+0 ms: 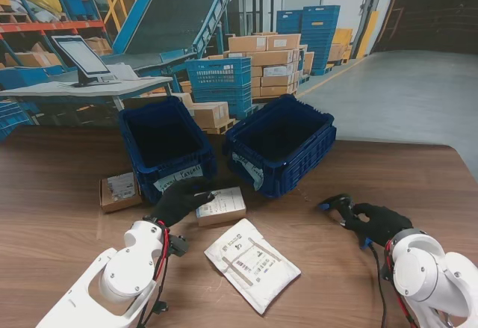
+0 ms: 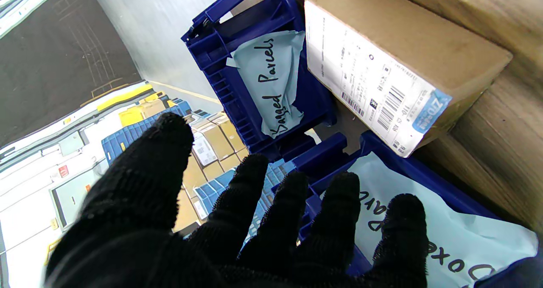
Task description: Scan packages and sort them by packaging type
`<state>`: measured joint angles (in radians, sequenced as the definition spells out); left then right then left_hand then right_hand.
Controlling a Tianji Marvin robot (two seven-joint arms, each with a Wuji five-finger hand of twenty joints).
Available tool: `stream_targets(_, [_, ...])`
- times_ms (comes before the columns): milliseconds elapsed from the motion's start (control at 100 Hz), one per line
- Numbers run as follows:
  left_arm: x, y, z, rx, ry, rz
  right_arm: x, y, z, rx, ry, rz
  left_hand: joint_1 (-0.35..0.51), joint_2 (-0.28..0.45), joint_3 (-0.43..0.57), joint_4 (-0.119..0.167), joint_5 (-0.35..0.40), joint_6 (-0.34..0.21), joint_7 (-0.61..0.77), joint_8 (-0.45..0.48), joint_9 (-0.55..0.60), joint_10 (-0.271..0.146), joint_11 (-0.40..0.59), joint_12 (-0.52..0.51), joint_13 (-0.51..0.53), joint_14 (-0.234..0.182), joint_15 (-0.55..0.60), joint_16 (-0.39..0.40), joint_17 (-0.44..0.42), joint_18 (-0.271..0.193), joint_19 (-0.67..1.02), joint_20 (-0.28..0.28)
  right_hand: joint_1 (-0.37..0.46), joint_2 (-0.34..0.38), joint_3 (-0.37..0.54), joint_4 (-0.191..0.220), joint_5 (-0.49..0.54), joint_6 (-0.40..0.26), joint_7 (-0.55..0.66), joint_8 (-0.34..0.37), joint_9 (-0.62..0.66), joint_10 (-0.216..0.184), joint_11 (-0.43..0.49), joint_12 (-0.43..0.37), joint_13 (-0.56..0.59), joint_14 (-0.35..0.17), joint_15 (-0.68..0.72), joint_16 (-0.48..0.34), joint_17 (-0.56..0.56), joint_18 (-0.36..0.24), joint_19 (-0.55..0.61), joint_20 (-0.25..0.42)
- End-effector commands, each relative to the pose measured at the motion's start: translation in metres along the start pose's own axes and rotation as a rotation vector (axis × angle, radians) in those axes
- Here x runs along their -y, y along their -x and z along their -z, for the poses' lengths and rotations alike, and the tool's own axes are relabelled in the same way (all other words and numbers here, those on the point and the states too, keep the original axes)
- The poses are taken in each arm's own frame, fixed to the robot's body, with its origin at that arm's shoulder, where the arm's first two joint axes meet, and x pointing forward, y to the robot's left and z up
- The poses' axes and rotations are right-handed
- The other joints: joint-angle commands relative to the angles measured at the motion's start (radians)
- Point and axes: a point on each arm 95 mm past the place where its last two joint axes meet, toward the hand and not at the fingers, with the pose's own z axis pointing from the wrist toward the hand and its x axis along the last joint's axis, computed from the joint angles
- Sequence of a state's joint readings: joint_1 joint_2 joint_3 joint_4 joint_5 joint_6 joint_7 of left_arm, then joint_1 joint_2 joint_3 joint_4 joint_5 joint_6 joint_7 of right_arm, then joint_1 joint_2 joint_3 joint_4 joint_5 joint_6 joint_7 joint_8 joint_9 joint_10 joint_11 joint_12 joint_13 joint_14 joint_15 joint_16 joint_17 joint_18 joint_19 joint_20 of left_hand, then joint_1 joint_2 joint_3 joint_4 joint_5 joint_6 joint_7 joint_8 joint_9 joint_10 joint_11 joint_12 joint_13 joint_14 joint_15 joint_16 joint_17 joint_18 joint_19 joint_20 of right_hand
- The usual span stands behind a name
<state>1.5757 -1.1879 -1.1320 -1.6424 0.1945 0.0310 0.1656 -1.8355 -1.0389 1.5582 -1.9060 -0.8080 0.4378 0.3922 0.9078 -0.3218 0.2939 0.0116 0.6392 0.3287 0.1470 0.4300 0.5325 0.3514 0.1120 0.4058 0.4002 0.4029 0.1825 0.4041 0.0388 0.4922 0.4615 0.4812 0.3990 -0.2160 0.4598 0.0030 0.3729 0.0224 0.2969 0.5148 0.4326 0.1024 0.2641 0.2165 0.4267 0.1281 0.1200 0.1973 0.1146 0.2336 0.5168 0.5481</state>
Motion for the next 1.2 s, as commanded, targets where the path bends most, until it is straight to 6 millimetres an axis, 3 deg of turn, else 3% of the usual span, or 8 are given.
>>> stream_targets(0, [-0.003, -0.004, 0.001, -0.010, 0.019, 0.006, 0.002, 0.001, -0.002, 0.013, -0.011, -0.003, -0.030, 0.000, -0.024, 0.029, -0.030, 0.006, -0.024, -0.018, -0.009, 0.007, -0.023, -0.006, -0.038, 0.018, -0.028, -0.012, -0.017, -0.020, -0.030, -0.006, -0.049, -0.005, 0.011, -0.015, -0.019, 0.004, -0.003, 0.002, -0.023, 0.024, 0.013, 0.007, -0.007, -0.009, -0.008, 0.013, -0.007, -0.002, -0.023, 0.003])
stream_targets(790, [0.000, -0.004, 0.001, -0.017, 0.031, 0.005, 0.006, 0.007, -0.043, -0.025, -0.117, 0.017, -0.025, 0.004, -0.028, 0.038, -0.041, 0.007, -0.027, -0.023, -0.029, 0.007, -0.027, -0.012, -0.046, 0.016, -0.032, -0.014, -0.018, -0.022, -0.044, -0.003, -0.057, -0.006, 0.014, -0.016, -0.025, 0.005, -0.007, 0.008, -0.028, 0.022, 0.019, 0.007, -0.008, -0.011, -0.006, 0.013, -0.006, -0.005, -0.029, 0.008])
stream_targets(1000, [0.001, -0.004, 0.001, -0.020, 0.030, 0.005, 0.008, -0.002, -0.049, -0.011, -0.192, 0.150, -0.026, 0.001, -0.029, 0.040, -0.044, 0.007, -0.028, -0.025, -0.035, 0.007, -0.028, -0.013, -0.051, 0.018, -0.034, -0.015, -0.019, -0.023, -0.049, -0.002, -0.100, 0.007, 0.006, -0.019, -0.052, 0.018, -0.022, 0.004, -0.063, 0.037, 0.004, 0.004, -0.023, 0.000, -0.011, 0.012, -0.005, -0.003, -0.028, 0.011])
stream_targets(1190, [0.003, -0.004, 0.001, -0.022, 0.033, 0.002, 0.008, -0.012, -0.057, 0.023, -0.191, 0.183, -0.026, 0.000, -0.028, 0.043, -0.047, 0.008, -0.029, -0.025, -0.040, 0.007, -0.029, -0.015, -0.055, 0.016, -0.036, -0.016, -0.020, -0.023, -0.053, -0.002, -0.129, -0.011, 0.040, -0.021, -0.055, 0.048, -0.027, 0.026, -0.084, 0.049, 0.069, 0.063, -0.002, 0.015, 0.010, 0.025, 0.014, -0.004, -0.007, 0.017])
